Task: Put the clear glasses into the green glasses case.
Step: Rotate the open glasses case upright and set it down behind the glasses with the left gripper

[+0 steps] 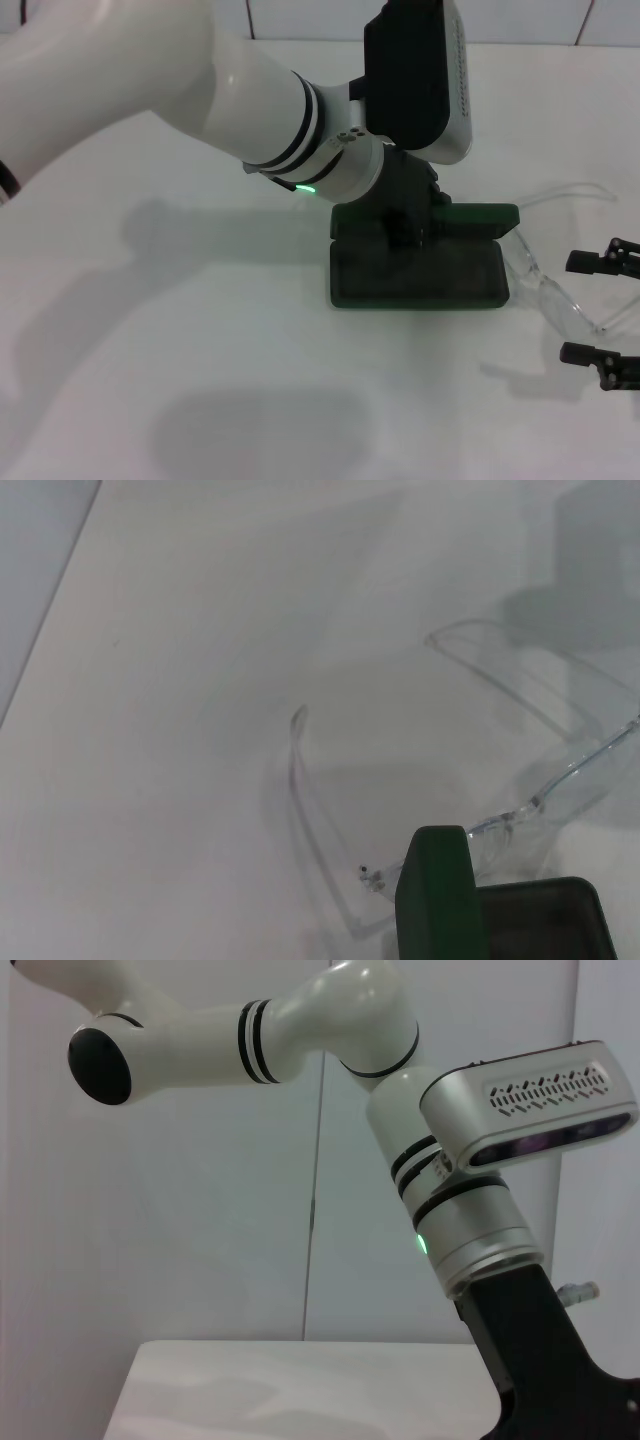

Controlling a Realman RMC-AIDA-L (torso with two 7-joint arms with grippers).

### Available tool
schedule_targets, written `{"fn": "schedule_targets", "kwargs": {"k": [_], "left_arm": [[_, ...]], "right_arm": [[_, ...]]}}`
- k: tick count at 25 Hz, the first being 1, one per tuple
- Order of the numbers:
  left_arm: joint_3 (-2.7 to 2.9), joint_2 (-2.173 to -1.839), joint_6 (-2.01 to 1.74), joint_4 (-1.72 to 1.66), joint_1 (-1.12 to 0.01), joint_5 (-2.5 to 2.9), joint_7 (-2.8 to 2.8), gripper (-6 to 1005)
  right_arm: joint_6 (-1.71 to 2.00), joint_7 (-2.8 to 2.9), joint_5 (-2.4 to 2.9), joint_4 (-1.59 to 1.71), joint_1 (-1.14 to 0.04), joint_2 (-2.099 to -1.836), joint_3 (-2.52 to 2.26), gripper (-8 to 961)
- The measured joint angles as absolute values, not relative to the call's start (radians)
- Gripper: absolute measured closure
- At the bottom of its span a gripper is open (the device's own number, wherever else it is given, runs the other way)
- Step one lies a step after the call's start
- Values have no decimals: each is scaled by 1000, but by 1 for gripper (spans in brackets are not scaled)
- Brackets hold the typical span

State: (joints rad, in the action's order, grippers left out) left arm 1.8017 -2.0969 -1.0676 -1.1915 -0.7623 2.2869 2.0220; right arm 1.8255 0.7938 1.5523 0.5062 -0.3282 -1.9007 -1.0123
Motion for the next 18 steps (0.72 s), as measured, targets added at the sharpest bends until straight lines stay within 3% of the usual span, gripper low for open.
{"fn": "schedule_targets", "kwargs": {"k": [18], "left_arm": [[1804,-2096,-1068,-1196,-764,2289,2046,695]], "right_arm": [[1825,796,1552,506,-328,-1899,-1012,177]]}}
